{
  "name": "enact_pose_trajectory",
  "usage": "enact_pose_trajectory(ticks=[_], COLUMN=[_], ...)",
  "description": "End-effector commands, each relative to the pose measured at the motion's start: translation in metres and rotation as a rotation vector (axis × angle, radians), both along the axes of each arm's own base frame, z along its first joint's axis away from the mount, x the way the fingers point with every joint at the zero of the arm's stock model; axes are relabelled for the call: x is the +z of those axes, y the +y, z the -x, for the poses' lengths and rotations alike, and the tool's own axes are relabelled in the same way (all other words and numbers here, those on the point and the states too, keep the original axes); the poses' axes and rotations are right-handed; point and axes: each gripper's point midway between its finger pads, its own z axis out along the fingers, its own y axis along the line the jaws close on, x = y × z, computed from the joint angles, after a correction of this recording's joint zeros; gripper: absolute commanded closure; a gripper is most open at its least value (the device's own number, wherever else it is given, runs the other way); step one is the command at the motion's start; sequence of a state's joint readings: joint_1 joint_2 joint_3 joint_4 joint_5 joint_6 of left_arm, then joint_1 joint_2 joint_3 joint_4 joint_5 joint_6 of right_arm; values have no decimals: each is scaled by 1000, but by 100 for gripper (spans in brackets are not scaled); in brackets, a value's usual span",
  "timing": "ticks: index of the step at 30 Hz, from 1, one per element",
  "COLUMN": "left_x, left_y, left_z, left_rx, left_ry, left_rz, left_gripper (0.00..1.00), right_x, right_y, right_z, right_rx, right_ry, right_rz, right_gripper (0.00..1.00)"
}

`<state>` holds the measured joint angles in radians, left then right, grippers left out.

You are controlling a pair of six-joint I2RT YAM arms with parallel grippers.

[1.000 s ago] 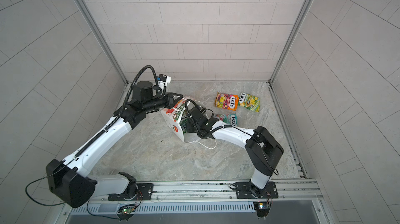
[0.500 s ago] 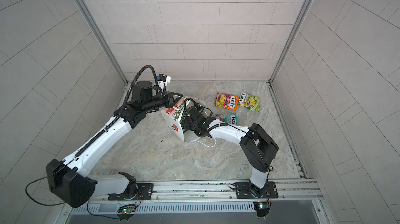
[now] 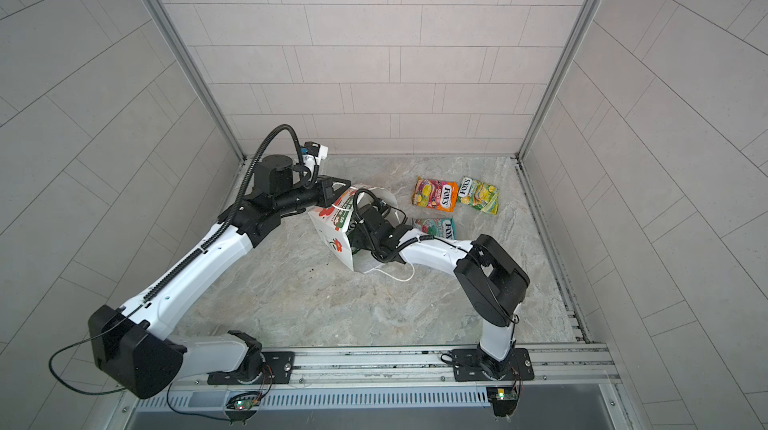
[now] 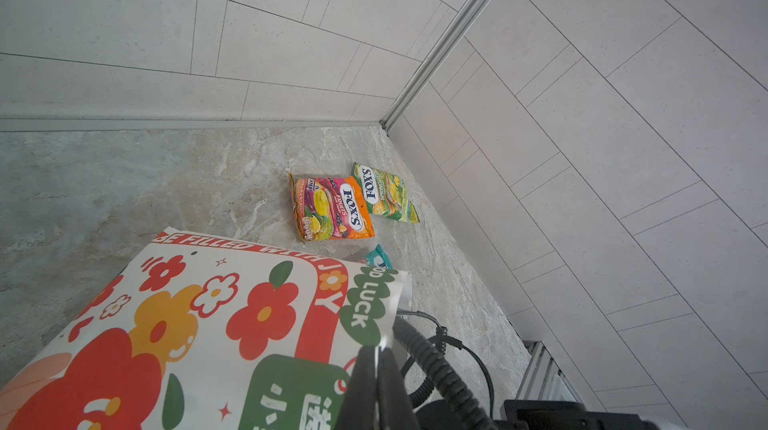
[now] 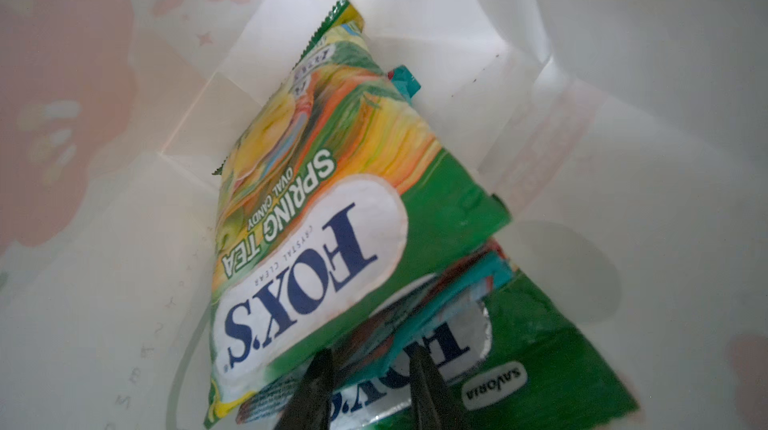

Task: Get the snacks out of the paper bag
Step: 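Reach the right gripper down onto the green packets inside the bag, then close the right gripper on the teal mint packet inside the bag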

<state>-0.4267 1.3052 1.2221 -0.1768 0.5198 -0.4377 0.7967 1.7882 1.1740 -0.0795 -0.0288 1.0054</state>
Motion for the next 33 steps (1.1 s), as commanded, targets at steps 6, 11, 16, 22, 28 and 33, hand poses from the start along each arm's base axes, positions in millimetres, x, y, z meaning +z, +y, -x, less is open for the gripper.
enact_pose_trajectory(ticks=[6,11,16,22,28,33], left_x=[7,8,7,7,2,-4], left_y=[0,1,1,1,4,8], left_z=[3,4,4,3,-1,-4], left_rx=[-6,-6,-6,0,21,45], left_ry=[-25,-28,-26,-26,-14,-7], left_rz=[14,14,15,12,-9,-36], left_gripper=[100,100,100,100,100,100], right_x=[-10,-13,-14,-9,6,23], right_y=[-1,6,13,22,11,5], right_z=[-16,-25,-34,-37,-32,-27], right_rx=[-59,-69,-70,-47,-17,20], right_ry=[18,24,25,15,-42,-93], right_rz=[2,-21,-66,-102,-60,-44], right_gripper=[69,66,69,92,100,100])
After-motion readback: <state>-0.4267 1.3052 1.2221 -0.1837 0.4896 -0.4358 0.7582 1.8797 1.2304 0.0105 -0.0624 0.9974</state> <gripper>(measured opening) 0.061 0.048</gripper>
